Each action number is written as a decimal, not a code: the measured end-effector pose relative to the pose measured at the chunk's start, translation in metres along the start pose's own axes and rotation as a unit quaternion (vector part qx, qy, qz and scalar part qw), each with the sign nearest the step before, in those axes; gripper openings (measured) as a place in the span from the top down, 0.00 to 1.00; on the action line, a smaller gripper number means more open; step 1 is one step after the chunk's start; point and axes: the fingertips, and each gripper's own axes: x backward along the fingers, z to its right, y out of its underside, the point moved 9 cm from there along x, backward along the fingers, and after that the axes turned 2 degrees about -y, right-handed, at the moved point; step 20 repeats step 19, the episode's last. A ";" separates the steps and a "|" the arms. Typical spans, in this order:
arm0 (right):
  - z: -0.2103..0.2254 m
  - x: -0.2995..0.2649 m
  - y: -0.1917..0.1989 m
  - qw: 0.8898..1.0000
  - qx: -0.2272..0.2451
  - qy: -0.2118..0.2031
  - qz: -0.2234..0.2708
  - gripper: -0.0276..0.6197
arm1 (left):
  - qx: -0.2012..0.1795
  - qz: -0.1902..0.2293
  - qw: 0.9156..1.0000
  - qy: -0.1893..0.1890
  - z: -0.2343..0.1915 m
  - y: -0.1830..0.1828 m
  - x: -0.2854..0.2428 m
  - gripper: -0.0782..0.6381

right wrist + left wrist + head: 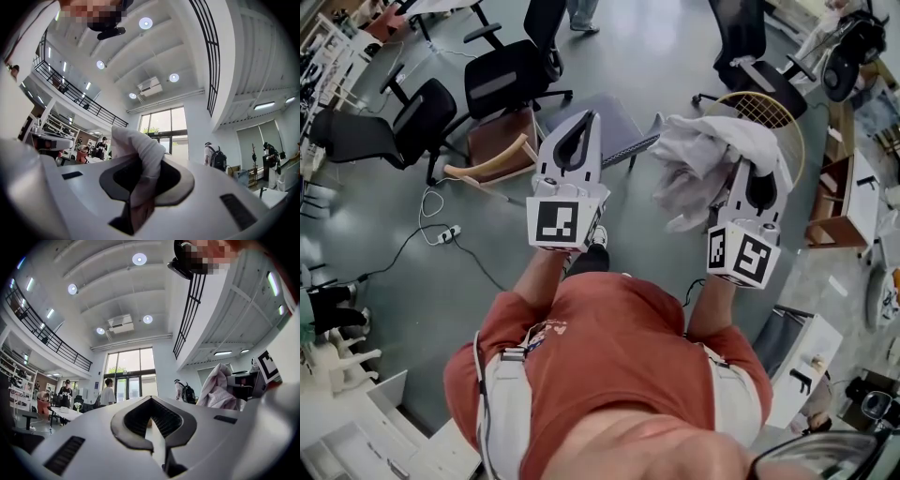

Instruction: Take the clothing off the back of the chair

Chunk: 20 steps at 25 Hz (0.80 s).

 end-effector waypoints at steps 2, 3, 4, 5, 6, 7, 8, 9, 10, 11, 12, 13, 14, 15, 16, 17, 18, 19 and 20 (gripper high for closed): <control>-0.002 -0.001 0.000 1.000 0.000 -0.003 0.002 0.83 | 0.002 0.000 1.000 -0.005 -0.002 -0.002 0.000 0.87; -0.002 -0.002 -0.001 1.000 0.000 -0.005 0.003 0.83 | 0.002 0.001 1.000 -0.006 -0.003 -0.003 0.000 0.87; -0.002 -0.002 0.000 1.000 -0.001 -0.006 0.003 0.83 | 0.001 0.002 1.000 -0.007 -0.003 -0.002 0.000 0.87; -0.002 -0.002 0.000 1.000 -0.001 -0.006 0.004 0.83 | -0.001 0.002 1.000 -0.008 -0.003 -0.002 0.000 0.87; -0.002 -0.002 0.001 1.000 -0.002 -0.006 0.004 0.83 | -0.004 0.000 1.000 -0.007 -0.003 -0.001 -0.001 0.87; -0.002 -0.002 0.002 1.000 -0.001 -0.006 0.003 0.83 | -0.007 -0.002 1.000 -0.007 -0.003 0.000 -0.002 0.87; -0.002 -0.002 0.002 1.000 -0.001 -0.006 0.002 0.83 | -0.009 -0.003 1.000 -0.005 -0.003 0.001 -0.002 0.87; -0.003 -0.003 0.002 1.000 -0.001 -0.007 0.000 0.83 | -0.009 -0.004 1.000 -0.005 -0.003 0.002 -0.002 0.87; -0.003 -0.003 0.003 1.000 -0.001 -0.007 -0.001 0.83 | -0.007 -0.004 1.000 -0.004 -0.003 0.003 -0.002 0.87; -0.004 -0.003 0.004 1.000 -0.001 -0.008 -0.003 0.83 | -0.006 -0.004 1.000 -0.003 -0.003 0.003 -0.002 0.87; -0.004 -0.004 0.005 1.000 -0.001 -0.009 -0.004 0.83 | -0.005 -0.004 1.000 -0.003 -0.003 0.003 -0.002 0.87; -0.004 -0.004 0.005 1.000 -0.002 -0.010 -0.005 0.83 | -0.005 -0.004 1.000 -0.003 -0.003 0.003 -0.002 0.87; -0.004 -0.004 0.006 1.000 -0.002 -0.012 -0.005 0.83 | -0.006 -0.005 1.000 -0.003 -0.002 0.003 -0.003 0.87; -0.003 -0.005 0.006 1.000 -0.002 -0.012 -0.005 0.83 | -0.006 -0.004 1.000 -0.003 -0.002 0.003 -0.004 0.87; -0.003 -0.006 0.005 1.000 -0.002 -0.013 -0.004 0.83 | -0.005 -0.004 1.000 -0.003 -0.002 0.003 -0.005 0.87; -0.002 -0.008 0.005 1.000 -0.002 -0.014 -0.002 0.83 | -0.005 -0.003 1.000 -0.004 -0.002 0.003 -0.007 0.87; -0.001 -0.009 0.005 1.000 -0.002 -0.014 -0.001 0.83 | -0.006 -0.002 1.000 -0.005 -0.002 0.003 -0.008 0.87; -0.001 -0.011 0.005 1.000 -0.002 -0.015 0.000 0.83 | -0.007 -0.001 1.000 -0.006 -0.003 0.004 -0.009 0.87; -0.001 -0.011 0.005 1.000 -0.002 -0.015 0.000 0.83 | -0.007 -0.001 1.000 -0.006 -0.003 0.004 -0.009 0.87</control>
